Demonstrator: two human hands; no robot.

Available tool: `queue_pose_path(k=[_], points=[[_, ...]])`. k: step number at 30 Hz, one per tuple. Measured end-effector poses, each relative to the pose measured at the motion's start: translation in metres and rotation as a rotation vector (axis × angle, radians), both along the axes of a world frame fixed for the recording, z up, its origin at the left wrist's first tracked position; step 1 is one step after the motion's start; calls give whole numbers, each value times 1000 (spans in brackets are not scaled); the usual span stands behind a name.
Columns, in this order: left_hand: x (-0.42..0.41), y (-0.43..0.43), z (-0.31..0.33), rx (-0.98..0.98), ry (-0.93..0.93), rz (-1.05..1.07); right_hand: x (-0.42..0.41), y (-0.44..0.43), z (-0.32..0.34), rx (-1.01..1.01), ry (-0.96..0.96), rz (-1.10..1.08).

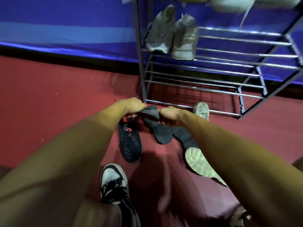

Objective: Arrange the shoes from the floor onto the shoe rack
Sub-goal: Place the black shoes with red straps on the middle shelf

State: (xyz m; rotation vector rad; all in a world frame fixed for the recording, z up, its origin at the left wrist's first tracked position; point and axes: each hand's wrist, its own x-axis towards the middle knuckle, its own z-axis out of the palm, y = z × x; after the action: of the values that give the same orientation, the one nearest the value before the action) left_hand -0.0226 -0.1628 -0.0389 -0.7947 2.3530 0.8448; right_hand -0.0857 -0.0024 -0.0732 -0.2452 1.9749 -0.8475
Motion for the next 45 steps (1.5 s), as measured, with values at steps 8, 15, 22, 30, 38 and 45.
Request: queue_pose_path(k=[8, 15, 22, 30, 38, 45], points=[[-9, 50, 93, 53, 74, -50, -6, 52, 91, -34, -211, 46], [-20, 77, 163, 224, 154, -133, -19, 102, 162, 111, -57, 208], [-36, 110, 167, 163, 425, -331, -33, 134, 158, 141, 580, 115], [-54, 124, 157, 171, 590, -326, -36, 144, 155, 264, 564, 262], [-73, 100, 148, 110, 562, -166, -58, 153, 149, 233, 447, -2], [-58, 114, 130, 194, 119, -326, -69, 146, 158, -45, 337, -343]])
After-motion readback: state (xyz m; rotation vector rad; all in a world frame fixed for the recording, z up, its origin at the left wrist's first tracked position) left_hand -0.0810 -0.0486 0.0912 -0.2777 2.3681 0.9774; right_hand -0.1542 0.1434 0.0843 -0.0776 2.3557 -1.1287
